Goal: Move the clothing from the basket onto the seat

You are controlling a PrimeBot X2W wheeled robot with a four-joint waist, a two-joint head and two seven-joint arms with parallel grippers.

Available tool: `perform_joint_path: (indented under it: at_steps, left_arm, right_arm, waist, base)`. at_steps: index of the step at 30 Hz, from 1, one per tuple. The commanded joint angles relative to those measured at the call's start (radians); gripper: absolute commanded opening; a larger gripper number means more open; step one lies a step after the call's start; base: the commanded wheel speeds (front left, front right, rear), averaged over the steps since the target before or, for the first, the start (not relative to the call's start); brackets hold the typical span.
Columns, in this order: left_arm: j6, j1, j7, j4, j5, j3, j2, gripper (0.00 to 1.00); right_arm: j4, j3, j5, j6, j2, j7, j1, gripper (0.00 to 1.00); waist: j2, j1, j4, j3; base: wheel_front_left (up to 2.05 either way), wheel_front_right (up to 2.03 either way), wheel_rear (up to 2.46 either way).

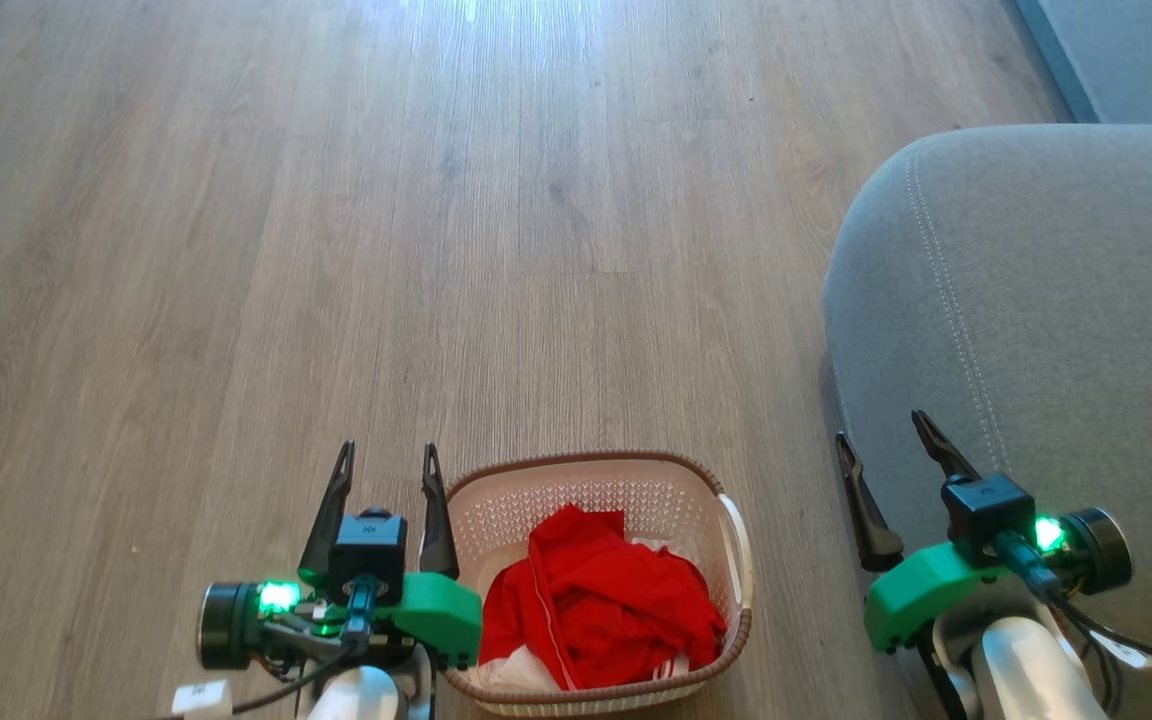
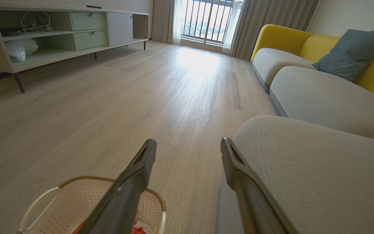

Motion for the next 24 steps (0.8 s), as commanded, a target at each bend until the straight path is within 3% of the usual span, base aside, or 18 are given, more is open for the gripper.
perform_joint_path:
  at_steps: [1,16,24]
  left_arm:
    - [-0.003,-0.053,-0.013,-0.024,-0.006,0.026,0.008,1.0]
    - [-0.032,-0.06,-0.013,0.034,-0.03,-0.008,0.008,1.0]
    - [-0.068,-0.15,-0.013,0.145,-0.048,-0.076,0.008,1.0]
  right_arm:
    - [-0.027,0.022,0.002,0.007,-0.005,-0.01,-0.052,1.0]
    - [-0.003,0.007,0.03,0.007,-0.006,-0.01,-0.044,1.0]
    - [-0.021,-0.014,0.053,0.007,-0.035,-0.01,-0.068,1.0]
  waist:
    - [0.0,0.0,-0.001,0.0]
    - [0.0,0.0,-0.031,0.045]
    - [0.0,0.0,-0.062,0.212]
  base:
    - [0.0,0.0,0.0]
    - [0.0,0.0,0.0]
    - [0.0,0.0,0.0]
